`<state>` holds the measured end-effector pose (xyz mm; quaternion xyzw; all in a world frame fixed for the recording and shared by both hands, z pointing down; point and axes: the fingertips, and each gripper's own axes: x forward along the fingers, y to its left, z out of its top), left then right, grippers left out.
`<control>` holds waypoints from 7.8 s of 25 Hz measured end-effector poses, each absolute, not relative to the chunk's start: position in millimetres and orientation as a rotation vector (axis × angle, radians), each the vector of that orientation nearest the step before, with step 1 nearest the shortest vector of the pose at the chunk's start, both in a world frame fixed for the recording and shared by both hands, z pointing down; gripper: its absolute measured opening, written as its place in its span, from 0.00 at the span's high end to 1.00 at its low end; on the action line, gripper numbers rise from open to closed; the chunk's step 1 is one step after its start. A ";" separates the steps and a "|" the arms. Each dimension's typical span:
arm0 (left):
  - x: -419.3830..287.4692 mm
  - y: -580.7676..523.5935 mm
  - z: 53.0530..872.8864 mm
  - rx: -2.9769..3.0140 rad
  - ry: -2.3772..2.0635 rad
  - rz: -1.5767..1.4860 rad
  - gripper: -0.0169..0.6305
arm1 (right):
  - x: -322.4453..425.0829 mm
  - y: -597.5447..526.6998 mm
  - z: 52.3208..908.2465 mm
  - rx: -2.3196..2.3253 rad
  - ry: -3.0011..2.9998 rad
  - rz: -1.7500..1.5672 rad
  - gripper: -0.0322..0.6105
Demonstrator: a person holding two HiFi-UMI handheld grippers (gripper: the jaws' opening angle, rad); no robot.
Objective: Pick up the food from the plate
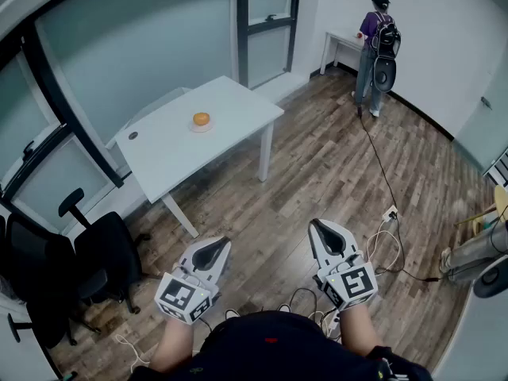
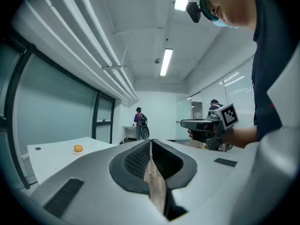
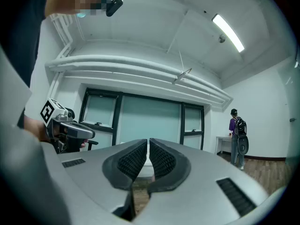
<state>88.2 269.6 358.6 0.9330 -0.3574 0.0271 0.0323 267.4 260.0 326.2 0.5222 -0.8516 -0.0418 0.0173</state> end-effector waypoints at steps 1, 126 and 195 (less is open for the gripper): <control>87.9 268.4 358.3 2.873 -1.100 0.085 0.92 | 267.2 258.6 326.3 1.623 -2.645 -0.130 0.89; -185.0 -435.3 470.6 2.319 -1.594 0.128 0.92 | -75.3 -571.5 541.4 0.608 -2.497 -0.033 0.47; -120.8 -465.2 364.1 2.587 -1.589 0.080 0.92 | 27.9 -541.4 342.5 1.037 -2.881 -0.050 0.36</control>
